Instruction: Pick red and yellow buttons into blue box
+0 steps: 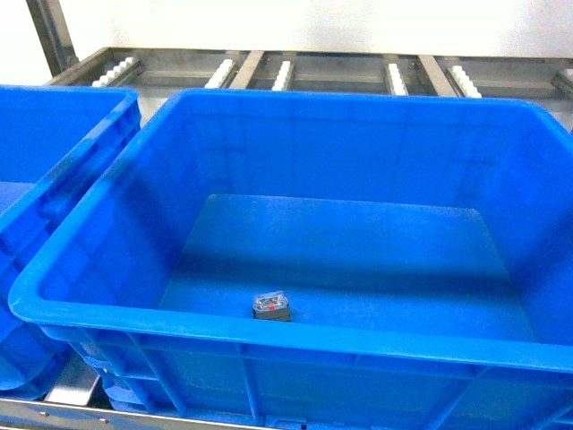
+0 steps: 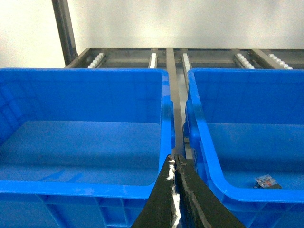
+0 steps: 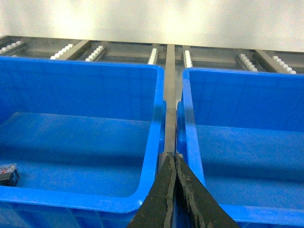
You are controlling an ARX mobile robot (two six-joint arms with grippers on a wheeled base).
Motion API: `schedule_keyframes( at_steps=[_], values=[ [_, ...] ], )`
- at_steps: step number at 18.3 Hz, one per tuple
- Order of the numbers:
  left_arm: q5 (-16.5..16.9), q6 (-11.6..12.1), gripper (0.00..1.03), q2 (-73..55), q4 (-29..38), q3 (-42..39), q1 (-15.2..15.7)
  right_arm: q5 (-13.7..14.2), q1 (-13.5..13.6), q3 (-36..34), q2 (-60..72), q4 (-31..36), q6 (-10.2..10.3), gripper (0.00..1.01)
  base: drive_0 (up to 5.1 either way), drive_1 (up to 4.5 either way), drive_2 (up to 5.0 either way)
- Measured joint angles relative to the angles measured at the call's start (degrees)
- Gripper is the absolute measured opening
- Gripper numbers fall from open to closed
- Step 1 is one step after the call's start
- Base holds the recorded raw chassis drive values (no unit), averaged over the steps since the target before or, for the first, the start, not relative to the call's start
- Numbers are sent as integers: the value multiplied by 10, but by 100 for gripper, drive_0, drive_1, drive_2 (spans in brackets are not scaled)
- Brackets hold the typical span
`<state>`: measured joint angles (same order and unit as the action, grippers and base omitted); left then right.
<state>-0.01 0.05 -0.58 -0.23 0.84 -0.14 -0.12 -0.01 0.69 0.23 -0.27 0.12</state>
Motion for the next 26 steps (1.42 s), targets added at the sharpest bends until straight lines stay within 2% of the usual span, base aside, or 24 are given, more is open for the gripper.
schedule_keyframes(
  at_steps=[3, 4, 10, 11, 13, 14, 15, 26],
  values=[
    [0, 0, 2, 0, 0, 0, 0, 0, 0, 0, 0, 0, 0, 2, 0, 0, 0],
    [0, 0, 2, 0, 0, 0, 0, 0, 0, 0, 0, 0, 0, 6, 0, 0, 0],
    [0, 0, 74, 0, 0, 0, 0, 0, 0, 0, 0, 0, 0, 78, 0, 0, 0],
    [0, 0, 83, 0, 0, 0, 0, 0, 0, 0, 0, 0, 0, 89, 0, 0, 0],
    [0, 0, 92, 0, 0, 0, 0, 0, 0, 0, 0, 0, 0, 96, 0, 0, 0],
    [0, 0, 100, 0, 0, 0, 0, 0, 0, 0, 0, 0, 0, 100, 0, 0, 0],
    [0, 0, 99, 0, 0, 0, 0, 0, 0, 0, 0, 0, 0, 98, 0, 0, 0],
    [0, 0, 98, 0, 0, 0, 0, 0, 0, 0, 0, 0, 0, 98, 0, 0, 0]
  ],
)
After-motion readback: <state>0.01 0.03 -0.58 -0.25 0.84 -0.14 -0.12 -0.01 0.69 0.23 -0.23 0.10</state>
